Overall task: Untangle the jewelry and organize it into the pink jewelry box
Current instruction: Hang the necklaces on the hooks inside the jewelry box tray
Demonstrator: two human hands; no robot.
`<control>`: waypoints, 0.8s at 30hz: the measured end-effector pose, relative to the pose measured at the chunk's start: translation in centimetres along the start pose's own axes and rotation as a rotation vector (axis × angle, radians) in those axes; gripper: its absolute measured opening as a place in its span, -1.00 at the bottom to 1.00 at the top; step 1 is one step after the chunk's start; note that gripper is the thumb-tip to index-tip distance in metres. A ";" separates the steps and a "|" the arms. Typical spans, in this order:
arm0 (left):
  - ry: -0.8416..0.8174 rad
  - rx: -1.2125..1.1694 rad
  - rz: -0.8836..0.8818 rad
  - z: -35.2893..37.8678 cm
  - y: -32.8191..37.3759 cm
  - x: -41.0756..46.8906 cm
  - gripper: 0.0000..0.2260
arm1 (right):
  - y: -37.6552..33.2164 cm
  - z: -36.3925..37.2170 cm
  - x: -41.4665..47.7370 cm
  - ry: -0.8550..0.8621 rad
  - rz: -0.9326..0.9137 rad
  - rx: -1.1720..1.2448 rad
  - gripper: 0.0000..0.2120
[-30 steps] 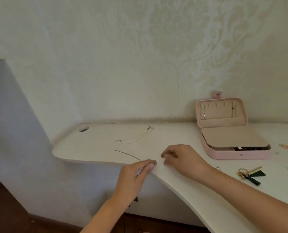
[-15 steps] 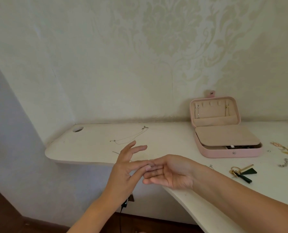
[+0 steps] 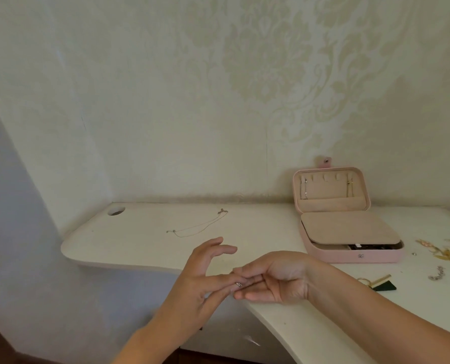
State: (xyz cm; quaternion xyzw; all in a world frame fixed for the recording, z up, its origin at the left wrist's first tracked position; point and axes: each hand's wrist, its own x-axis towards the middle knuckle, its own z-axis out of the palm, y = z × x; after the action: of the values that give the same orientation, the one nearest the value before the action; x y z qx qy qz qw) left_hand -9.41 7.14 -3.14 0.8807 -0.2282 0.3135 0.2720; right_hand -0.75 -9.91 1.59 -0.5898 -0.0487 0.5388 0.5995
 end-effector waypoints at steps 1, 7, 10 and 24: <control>0.015 0.014 0.011 0.1 -0.1 0.0 -0.80 | 0.0 0.0 0.1 0.010 -0.016 -0.016 -0.87; 0.060 -0.056 -0.012 0.3 -0.2 0.2 -0.82 | -0.4 -0.2 0.0 0.052 -0.078 -0.111 -0.86; 0.067 -0.065 -0.036 0.0 0.2 0.6 -0.81 | -0.7 -0.2 -0.3 0.040 -0.084 -0.096 -0.86; 0.091 -0.125 -0.103 1.8 0.5 1.3 -0.81 | -5.0 -5.0 -3.9 0.009 -0.311 0.062 -0.82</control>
State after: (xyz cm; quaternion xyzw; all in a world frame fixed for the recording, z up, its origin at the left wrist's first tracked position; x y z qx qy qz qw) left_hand -8.04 5.33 -3.28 0.8574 -0.1892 0.3237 0.3525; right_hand 4.05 -14.60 6.14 -0.5589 -0.1201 0.4380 0.6938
